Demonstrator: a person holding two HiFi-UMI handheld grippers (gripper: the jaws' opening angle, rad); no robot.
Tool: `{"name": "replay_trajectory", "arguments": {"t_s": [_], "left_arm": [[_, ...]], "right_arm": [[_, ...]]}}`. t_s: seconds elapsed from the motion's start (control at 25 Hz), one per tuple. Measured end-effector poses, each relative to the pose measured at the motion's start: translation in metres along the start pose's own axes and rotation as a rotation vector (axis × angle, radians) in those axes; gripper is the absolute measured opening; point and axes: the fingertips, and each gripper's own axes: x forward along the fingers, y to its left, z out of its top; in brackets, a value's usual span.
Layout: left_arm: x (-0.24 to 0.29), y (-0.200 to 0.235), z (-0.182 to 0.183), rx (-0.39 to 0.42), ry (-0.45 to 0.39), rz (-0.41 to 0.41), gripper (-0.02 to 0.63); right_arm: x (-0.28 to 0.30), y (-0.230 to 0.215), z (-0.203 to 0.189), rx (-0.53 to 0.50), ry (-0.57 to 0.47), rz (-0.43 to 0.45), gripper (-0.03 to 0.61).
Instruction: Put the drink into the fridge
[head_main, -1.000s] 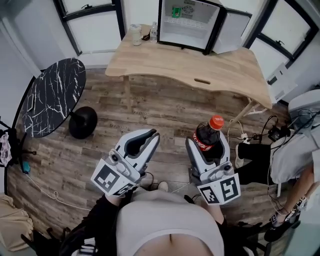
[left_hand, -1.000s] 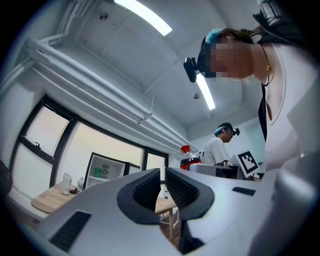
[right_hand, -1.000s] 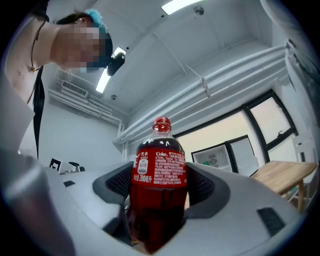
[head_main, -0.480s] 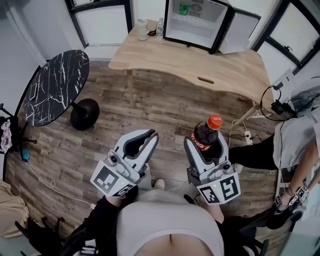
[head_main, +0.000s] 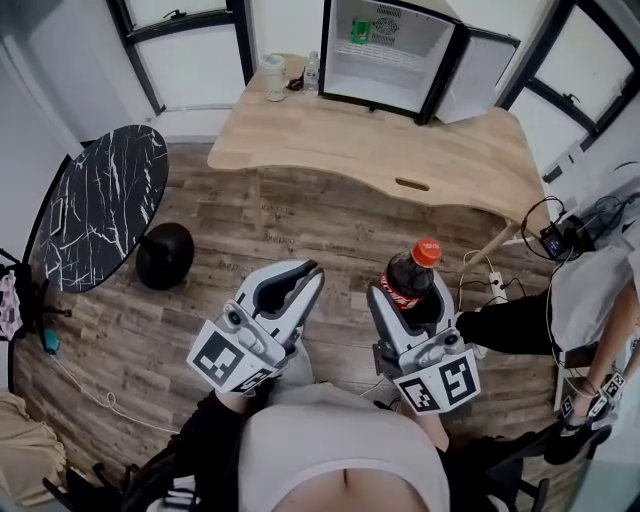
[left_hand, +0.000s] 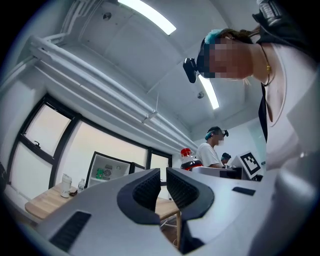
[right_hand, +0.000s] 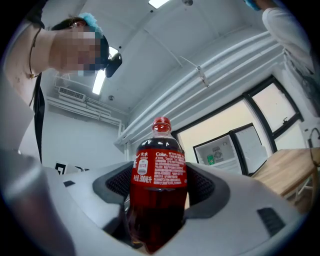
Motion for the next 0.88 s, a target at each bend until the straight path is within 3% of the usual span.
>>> {"name": "replay_trajectory", "arguments": {"t_s": [0.56,0.88], "left_arm": [[0.082,0.168,-0.005,0.005,0.025,-0.093,0.041],[0.099,0.215,-0.017,-0.027,0.038,-0.115,0.041]], "right_arm": [[0.172,-0.065,-0.017,0.011,-0.052,-0.075,0.330],[0.217,-0.073,-0.032,0.024,-0.052,-0.087,0.330]]}}
